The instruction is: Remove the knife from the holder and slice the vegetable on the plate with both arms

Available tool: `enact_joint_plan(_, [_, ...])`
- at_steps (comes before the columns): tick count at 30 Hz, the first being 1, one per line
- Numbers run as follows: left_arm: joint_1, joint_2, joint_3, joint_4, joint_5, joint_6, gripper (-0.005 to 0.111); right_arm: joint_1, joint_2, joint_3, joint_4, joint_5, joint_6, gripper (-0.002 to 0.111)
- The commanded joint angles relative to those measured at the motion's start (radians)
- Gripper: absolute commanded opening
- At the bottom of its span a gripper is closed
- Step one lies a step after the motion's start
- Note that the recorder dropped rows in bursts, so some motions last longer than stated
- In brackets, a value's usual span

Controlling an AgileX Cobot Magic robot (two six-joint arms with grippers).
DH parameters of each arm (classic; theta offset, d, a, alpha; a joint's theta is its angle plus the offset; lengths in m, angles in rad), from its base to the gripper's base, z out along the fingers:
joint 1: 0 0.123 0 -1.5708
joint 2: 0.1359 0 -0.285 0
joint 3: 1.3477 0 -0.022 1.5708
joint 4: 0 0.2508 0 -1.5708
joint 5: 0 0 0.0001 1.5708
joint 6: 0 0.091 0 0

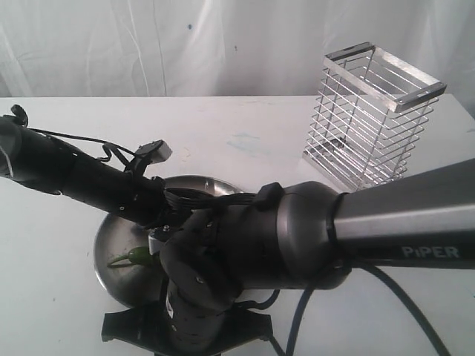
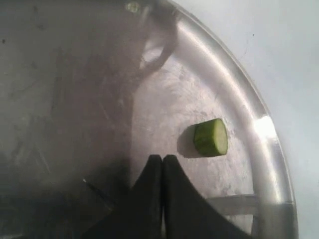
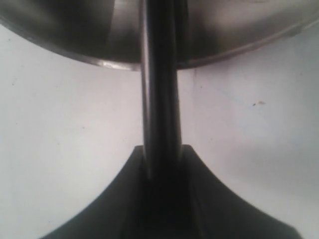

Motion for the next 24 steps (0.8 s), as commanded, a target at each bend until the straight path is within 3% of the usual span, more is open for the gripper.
enact_joint_plan(1, [-0.008, 0.049, 0.011, 0.033, -0.046, -0.005, 0.0, -0.005, -0.003, 0.003, -0.002, -0.006, -0.005, 0.0])
enact_joint_plan(8, [-0.008, 0.115, 0.071, 0.023, -0.176, 0.001, 0.0, -0.005, -0.003, 0.003, -0.002, -0.002, -0.005, 0.0])
enact_joint_plan(11, [-0.008, 0.117, 0.069, -0.005, -0.166, 0.009, 0.0, -0.005, -0.003, 0.003, -0.002, 0.001, -0.005, 0.0])
enact_joint_plan(16, [0.005, 0.028, -0.007, -0.013, -0.035, 0.029, 0.0, -0.005, -0.003, 0.003, -0.002, -0.005, -0.005, 0.0])
enact_joint_plan(21, [0.005, -0.057, 0.007, 0.054, 0.017, 0.022, 0.0, -0.005, -0.003, 0.003, -0.002, -0.007, -0.002, 0.0])
enact_joint_plan(24, [0.002, -0.057, 0.064, 0.039, -0.043, 0.022, 0.0, -0.005, -0.003, 0.003, -0.002, -0.007, -0.002, 0.0])
